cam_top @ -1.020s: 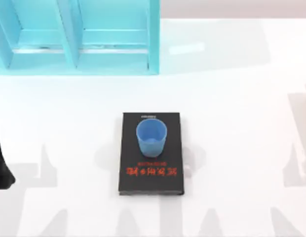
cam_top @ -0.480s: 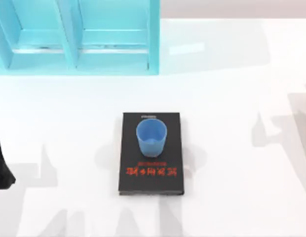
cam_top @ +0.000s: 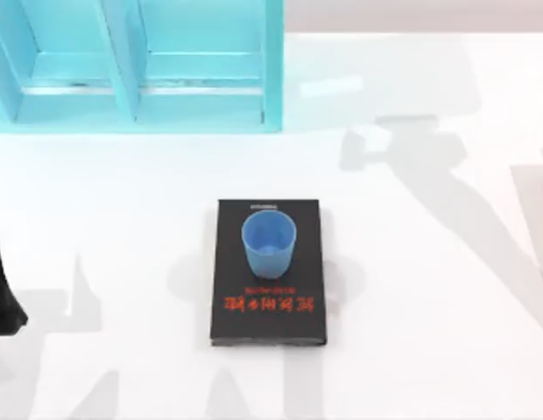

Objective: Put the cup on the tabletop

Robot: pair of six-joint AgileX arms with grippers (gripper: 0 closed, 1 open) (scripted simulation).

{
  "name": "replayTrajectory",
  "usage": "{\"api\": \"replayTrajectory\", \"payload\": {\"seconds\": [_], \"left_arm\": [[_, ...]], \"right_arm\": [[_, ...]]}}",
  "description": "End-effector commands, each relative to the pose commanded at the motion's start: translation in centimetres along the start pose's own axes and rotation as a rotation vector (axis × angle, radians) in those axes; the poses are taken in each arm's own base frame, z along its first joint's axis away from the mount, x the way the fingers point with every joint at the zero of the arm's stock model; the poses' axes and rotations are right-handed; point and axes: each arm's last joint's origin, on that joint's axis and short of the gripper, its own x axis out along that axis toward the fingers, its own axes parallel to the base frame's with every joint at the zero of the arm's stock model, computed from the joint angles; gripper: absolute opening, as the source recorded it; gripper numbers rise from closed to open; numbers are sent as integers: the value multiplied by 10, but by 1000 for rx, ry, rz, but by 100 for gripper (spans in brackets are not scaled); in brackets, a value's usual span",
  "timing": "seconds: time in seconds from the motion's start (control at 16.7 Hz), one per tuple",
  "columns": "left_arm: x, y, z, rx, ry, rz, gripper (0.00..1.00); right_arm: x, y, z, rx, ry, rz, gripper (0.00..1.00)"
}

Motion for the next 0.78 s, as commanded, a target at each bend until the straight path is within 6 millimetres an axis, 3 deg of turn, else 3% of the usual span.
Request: {"api": "replayTrajectory", "payload": {"seconds": [0.12,0.3,0.54,0.78], "left_arm": [[0,0,0,0,0,0,100],[0,0,0,0,0,0,100],[0,0,0,0,0,0,100],[0,0,0,0,0,0,100]], "right_arm": [[28,31,9,17,98,2,100],[78,71,1,29,263,-27,100],[144,109,-38,32,487,-112,100],[198,127,-90,26,690,-231,100]]}}
